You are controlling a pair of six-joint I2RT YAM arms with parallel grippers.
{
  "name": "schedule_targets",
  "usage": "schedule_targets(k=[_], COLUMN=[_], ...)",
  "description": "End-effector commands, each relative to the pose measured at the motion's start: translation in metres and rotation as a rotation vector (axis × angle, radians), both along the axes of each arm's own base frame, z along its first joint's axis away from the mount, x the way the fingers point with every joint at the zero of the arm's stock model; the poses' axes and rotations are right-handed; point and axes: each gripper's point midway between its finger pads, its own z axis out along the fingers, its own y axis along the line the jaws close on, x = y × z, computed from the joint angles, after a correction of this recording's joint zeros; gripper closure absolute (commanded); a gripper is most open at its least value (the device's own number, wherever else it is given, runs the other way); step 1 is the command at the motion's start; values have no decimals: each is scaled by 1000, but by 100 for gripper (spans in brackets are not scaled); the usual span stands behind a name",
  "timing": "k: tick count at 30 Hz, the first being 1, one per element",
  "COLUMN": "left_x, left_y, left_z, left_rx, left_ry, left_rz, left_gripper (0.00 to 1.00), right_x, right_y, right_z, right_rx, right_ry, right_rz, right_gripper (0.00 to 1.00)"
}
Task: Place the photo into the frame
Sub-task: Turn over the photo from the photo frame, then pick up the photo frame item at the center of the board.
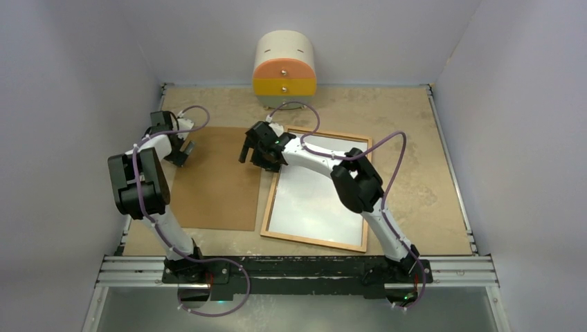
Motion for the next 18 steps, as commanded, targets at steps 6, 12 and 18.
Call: schedule_targets(k=[6, 12, 18], left_x=[-42, -48, -45], left_y=[-48, -55, -64], left_z=[-59, -71, -79], left_rx=[-199, -223, -282], left_ry=[187, 229, 259], left_rz=[-55, -83, -109], left_gripper=[6, 6, 9], right_x=[-32, -25, -26], right_y=[27, 45, 53], right_z=[-32, 9, 65], right_rx=[200, 438, 715], right_ry=[205, 179, 189], right_rz=[-6, 11, 69], right_gripper=[1, 1, 7])
